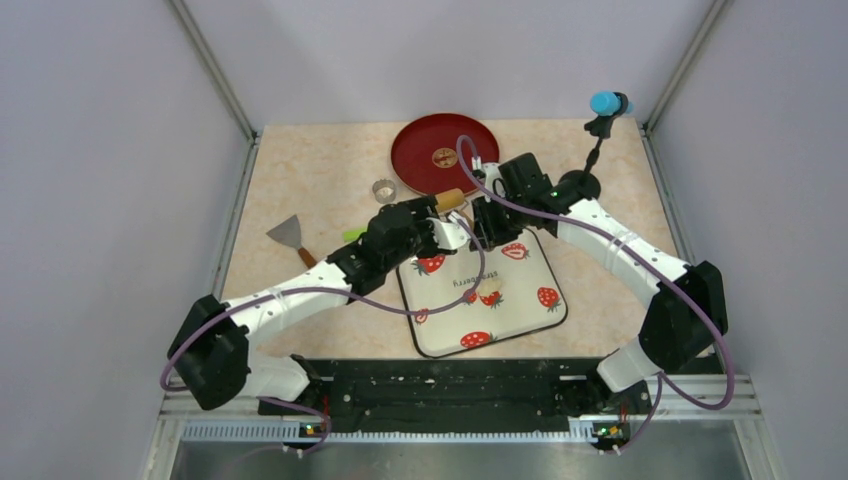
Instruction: Roll out the dumpling wrappers from the dough
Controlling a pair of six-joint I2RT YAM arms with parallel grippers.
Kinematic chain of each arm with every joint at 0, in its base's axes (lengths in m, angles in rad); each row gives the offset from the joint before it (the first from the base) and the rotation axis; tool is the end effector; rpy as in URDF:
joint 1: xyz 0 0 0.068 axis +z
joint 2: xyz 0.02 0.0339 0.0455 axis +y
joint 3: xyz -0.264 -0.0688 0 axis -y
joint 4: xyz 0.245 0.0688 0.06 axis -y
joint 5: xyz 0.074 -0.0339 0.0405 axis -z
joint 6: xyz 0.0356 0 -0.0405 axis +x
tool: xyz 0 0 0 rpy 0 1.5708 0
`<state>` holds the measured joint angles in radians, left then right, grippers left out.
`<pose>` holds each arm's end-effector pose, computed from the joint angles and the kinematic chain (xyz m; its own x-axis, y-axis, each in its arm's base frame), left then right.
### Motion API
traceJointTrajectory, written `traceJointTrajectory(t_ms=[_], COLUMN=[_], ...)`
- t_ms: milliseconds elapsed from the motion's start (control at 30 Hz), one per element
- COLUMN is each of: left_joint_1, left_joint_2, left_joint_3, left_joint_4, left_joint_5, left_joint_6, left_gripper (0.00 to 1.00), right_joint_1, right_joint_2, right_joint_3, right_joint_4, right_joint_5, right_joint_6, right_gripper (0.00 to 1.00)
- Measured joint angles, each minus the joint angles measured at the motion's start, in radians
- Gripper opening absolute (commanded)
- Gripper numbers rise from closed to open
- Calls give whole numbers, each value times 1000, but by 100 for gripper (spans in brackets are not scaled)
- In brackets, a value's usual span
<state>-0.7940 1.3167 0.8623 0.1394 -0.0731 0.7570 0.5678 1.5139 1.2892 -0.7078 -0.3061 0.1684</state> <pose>0.2151 -0.2151 0.2815 0.2972 0.6747 -0.6756 0.6308 0.3925 0.6694 0.2653 0.1819 0.2943 -0.7788 -0.3072 -0.5468 -0.5413 0.7697 0.3385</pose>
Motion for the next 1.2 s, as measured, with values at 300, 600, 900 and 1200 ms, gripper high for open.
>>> traceJointTrajectory(t_ms=[300,600,900,1200], left_joint_1=[-2,-8,-7,-7], left_joint_2=[113,166,167,167], left_joint_3=[34,55,54,37], left_joint_4=[10,34,25,-12], left_joint_5=[-8,-48,-82,-129], left_joint_6=[19,23,23,4], left_gripper=[46,50,51,52], right_joint_1=[0,0,0,0], right_joint_2=[0,3,3,3], right_joint_3=[1,1,1,1], right_joint_4=[-5,-21,-32,-41], right_joint_5=[-21,-33,-63,-91], right_joint_6=[-3,-18,-36,-38], right_gripper=[0,0,0,0])
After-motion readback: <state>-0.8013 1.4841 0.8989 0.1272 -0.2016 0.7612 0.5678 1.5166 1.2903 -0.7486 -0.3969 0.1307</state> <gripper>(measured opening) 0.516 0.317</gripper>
